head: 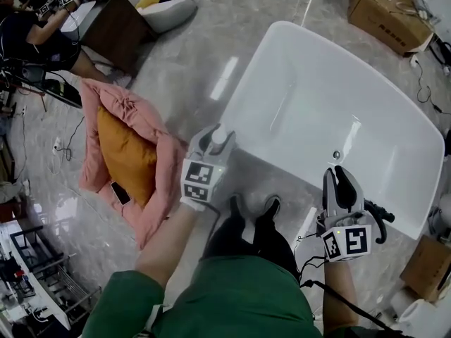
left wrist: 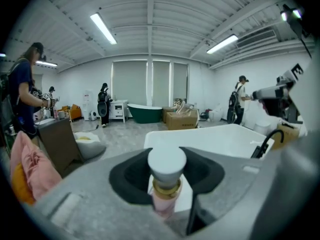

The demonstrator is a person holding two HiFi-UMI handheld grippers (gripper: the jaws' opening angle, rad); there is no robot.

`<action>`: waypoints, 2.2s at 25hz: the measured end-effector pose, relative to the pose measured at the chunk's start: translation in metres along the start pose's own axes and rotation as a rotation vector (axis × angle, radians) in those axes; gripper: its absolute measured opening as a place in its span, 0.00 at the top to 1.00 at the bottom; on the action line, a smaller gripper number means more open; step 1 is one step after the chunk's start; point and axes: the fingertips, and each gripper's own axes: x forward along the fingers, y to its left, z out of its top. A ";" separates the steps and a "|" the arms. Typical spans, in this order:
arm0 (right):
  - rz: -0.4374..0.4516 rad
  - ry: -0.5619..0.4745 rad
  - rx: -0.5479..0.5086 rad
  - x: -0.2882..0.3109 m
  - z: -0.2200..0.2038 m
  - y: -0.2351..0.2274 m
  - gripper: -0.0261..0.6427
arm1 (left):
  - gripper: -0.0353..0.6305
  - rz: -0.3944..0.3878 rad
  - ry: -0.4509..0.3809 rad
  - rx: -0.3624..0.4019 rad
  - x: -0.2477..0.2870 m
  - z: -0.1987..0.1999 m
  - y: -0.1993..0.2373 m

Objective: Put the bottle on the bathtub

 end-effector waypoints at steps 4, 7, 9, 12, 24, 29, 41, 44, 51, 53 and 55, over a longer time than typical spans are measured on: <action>-0.002 0.016 0.008 0.003 -0.008 -0.006 0.85 | 0.71 0.005 0.029 -0.001 0.018 -0.022 0.007; -0.009 0.025 0.016 0.004 -0.013 -0.011 0.85 | 0.71 0.003 0.070 -0.001 0.030 -0.033 0.009; -0.015 0.036 0.018 0.005 -0.017 -0.013 0.85 | 0.71 0.005 0.093 -0.006 0.037 -0.041 0.011; -0.022 0.051 0.019 0.005 -0.022 -0.014 0.85 | 0.71 0.012 0.116 -0.010 0.044 -0.051 0.017; -0.022 0.059 0.025 0.004 -0.024 -0.012 0.85 | 0.71 0.013 0.167 -0.005 0.065 -0.069 0.022; -0.021 0.060 0.028 0.008 -0.022 -0.012 0.85 | 0.71 0.018 0.175 -0.011 0.072 -0.071 0.027; -0.016 0.069 0.041 0.004 -0.030 -0.007 0.85 | 0.71 0.040 0.161 -0.002 0.069 -0.075 0.030; -0.013 0.072 0.043 0.004 -0.034 -0.008 0.85 | 0.71 0.051 0.159 0.006 0.071 -0.075 0.031; -0.017 0.081 0.050 0.003 -0.038 -0.008 0.85 | 0.71 0.046 0.173 -0.004 0.073 -0.081 0.029; -0.016 0.080 0.048 0.003 -0.037 -0.007 0.85 | 0.71 0.049 0.175 -0.002 0.074 -0.082 0.029; -0.015 0.078 0.048 0.003 -0.037 -0.007 0.85 | 0.71 0.055 0.177 0.004 0.074 -0.082 0.030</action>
